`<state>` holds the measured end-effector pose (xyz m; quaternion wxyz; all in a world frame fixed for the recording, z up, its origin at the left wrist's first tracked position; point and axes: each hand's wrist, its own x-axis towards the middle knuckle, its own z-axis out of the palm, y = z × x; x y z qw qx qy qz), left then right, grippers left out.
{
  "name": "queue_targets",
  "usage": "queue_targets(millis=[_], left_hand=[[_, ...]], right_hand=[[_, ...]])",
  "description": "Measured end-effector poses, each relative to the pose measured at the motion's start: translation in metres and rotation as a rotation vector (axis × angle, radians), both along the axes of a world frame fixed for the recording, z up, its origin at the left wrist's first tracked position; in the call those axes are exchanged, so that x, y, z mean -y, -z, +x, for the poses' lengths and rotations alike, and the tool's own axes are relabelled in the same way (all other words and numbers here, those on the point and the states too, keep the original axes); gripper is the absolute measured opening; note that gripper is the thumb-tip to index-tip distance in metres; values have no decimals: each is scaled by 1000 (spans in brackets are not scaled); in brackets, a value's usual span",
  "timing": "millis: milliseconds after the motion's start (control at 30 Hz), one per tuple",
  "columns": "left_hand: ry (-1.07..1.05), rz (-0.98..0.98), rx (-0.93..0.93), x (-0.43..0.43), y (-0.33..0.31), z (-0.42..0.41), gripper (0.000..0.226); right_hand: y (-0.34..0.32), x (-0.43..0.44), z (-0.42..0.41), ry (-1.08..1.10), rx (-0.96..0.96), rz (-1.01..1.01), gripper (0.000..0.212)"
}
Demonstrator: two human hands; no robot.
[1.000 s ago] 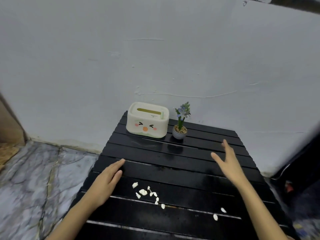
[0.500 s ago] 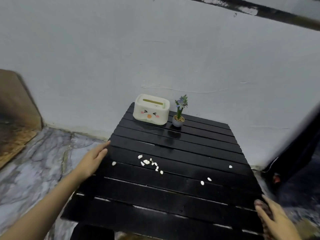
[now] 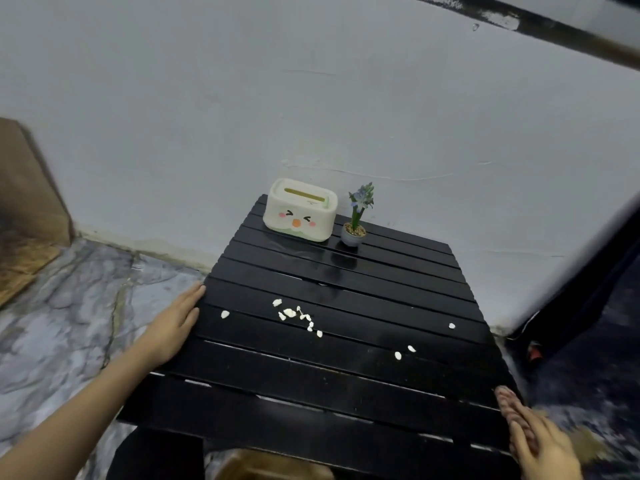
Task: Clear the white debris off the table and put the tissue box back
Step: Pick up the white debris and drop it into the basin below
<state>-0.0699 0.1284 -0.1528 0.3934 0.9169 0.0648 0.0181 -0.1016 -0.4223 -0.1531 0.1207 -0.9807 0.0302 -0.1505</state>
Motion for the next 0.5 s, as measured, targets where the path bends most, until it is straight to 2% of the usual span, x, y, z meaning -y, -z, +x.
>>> queue_targets(millis=[33, 100, 133, 233, 300, 367, 500], left_hand=[[8, 15, 9, 0, 1, 1, 44], [24, 22, 37, 0, 5, 1, 44], [26, 19, 47, 0, 7, 1, 44], [28, 25, 57, 0, 8, 1, 44], [34, 48, 52, 0, 9, 2, 45], [46, 85, 56, -1, 10, 3, 45], [70, 130, 102, 1, 9, 4, 46]], right_hand=[[5, 2, 4, 38, 37, 12, 67], [-2, -10, 19, 165, 102, 70, 39], [-3, -16, 29, 207, 102, 90, 32], [-10, -45, 60, 256, 55, 55, 40], [-13, -62, 84, 261, -2, 74, 34], [-11, -87, 100, 173, -73, 110, 36], [2, -145, 103, -180, -128, 111, 38]])
